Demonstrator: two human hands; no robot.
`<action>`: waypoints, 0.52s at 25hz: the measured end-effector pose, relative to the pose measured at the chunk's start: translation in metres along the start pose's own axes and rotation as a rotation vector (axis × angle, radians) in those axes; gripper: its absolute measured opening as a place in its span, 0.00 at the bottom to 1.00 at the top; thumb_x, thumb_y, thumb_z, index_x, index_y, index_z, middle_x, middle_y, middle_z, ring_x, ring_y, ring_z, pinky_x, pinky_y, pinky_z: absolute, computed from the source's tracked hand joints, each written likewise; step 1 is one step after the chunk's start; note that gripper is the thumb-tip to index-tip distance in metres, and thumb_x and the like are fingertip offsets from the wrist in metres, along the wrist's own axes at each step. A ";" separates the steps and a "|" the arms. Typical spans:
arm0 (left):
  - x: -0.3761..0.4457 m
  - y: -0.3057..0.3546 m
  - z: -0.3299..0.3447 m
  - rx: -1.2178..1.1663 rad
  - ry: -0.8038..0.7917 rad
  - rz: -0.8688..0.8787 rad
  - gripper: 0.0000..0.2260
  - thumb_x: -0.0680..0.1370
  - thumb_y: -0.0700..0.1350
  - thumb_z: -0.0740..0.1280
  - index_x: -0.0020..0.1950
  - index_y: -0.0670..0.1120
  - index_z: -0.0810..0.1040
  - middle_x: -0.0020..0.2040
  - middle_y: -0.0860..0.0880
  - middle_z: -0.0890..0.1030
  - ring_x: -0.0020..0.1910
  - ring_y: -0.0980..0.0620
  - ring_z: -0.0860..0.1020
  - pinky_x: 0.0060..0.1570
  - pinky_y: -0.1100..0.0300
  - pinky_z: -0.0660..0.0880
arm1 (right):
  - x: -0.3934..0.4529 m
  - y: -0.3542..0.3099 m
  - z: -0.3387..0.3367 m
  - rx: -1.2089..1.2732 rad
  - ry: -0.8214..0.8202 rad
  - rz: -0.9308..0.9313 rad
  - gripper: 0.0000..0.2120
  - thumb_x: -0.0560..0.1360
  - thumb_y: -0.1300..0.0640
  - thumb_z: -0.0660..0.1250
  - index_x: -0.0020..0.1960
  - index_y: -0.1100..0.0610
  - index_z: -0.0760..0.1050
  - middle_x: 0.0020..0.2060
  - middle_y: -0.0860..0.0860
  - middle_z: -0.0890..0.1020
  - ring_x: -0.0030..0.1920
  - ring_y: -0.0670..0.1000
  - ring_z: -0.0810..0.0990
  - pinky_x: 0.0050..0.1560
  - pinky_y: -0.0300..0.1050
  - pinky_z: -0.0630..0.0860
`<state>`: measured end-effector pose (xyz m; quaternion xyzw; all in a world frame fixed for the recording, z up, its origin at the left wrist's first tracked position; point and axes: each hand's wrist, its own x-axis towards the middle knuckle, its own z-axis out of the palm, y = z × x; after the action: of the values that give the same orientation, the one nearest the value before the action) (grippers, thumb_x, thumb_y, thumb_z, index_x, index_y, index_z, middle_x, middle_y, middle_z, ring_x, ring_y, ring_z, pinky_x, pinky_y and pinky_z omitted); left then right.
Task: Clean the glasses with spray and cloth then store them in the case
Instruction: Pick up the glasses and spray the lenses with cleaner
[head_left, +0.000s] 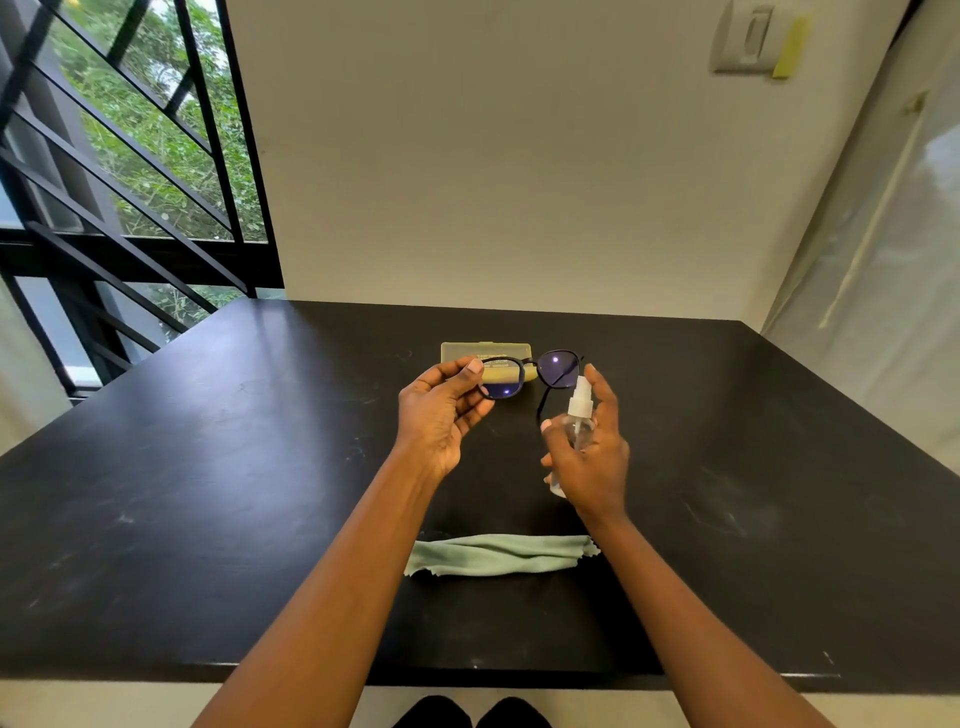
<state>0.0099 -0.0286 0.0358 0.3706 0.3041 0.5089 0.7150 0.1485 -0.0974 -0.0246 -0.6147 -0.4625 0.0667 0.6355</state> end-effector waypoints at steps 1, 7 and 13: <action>-0.001 0.000 0.000 -0.001 -0.005 -0.003 0.03 0.73 0.39 0.69 0.45 0.45 0.80 0.39 0.46 0.82 0.37 0.52 0.80 0.37 0.61 0.81 | -0.002 -0.004 0.000 0.031 -0.024 0.009 0.31 0.73 0.61 0.68 0.66 0.36 0.58 0.47 0.62 0.79 0.31 0.51 0.80 0.30 0.42 0.80; -0.009 0.002 0.004 -0.027 0.001 -0.028 0.03 0.74 0.39 0.68 0.47 0.44 0.79 0.40 0.45 0.81 0.39 0.51 0.80 0.37 0.60 0.81 | -0.004 -0.027 0.002 -0.055 -0.106 -0.030 0.26 0.75 0.62 0.65 0.66 0.44 0.58 0.41 0.56 0.77 0.29 0.48 0.77 0.29 0.35 0.77; -0.009 0.008 0.013 -0.057 0.078 -0.032 0.03 0.74 0.39 0.68 0.47 0.42 0.78 0.43 0.43 0.82 0.40 0.49 0.82 0.34 0.60 0.81 | 0.000 -0.053 0.008 -0.445 -0.137 -0.240 0.28 0.74 0.60 0.62 0.64 0.42 0.52 0.37 0.54 0.75 0.32 0.52 0.74 0.31 0.43 0.70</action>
<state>0.0138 -0.0383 0.0497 0.3253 0.3231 0.5199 0.7208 0.1171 -0.1037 0.0190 -0.6742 -0.5772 -0.0711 0.4552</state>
